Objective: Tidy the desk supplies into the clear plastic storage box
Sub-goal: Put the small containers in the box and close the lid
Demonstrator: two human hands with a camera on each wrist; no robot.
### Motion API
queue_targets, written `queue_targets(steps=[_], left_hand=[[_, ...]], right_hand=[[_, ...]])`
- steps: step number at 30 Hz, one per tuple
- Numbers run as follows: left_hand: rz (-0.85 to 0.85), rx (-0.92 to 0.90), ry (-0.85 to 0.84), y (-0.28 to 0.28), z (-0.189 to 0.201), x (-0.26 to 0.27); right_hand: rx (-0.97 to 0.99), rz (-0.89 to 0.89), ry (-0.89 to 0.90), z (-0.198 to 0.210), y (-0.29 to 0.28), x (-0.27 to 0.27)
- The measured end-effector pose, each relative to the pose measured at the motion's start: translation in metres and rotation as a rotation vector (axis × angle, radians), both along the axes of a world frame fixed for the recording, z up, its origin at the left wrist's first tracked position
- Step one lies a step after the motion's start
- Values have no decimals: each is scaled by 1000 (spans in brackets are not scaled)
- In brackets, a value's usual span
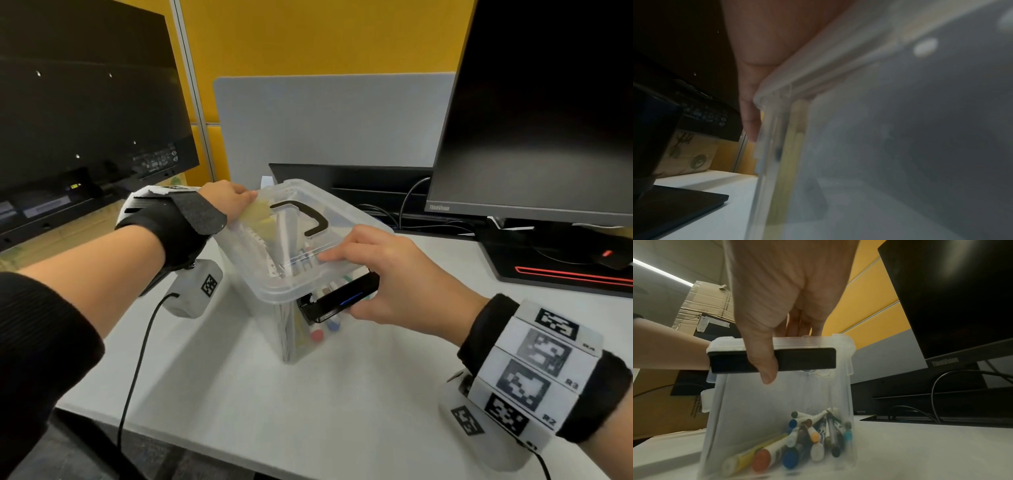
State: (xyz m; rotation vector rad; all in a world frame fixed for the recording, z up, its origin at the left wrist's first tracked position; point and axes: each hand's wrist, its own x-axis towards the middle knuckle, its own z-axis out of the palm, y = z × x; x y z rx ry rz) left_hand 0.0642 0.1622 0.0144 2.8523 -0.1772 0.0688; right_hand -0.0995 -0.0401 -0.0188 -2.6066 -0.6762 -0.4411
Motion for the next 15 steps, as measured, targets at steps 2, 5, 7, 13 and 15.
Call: queue_targets(steps=[2, 5, 7, 13, 15], left_hand=[[3, -7, 2, 0, -1, 1], [6, -16, 5, -1, -2, 1], [7, -20, 10, -1, -3, 2], [11, -28, 4, -2, -4, 2], [10, -31, 0, -2, -4, 2]], right_hand=[[0, 0, -1, -1, 0, 0], [1, 8, 3, -1, -2, -1], [0, 24, 3, -1, -3, -1], [-71, 62, -7, -4, -9, -3], [-46, 88, -24, -4, -12, -2]])
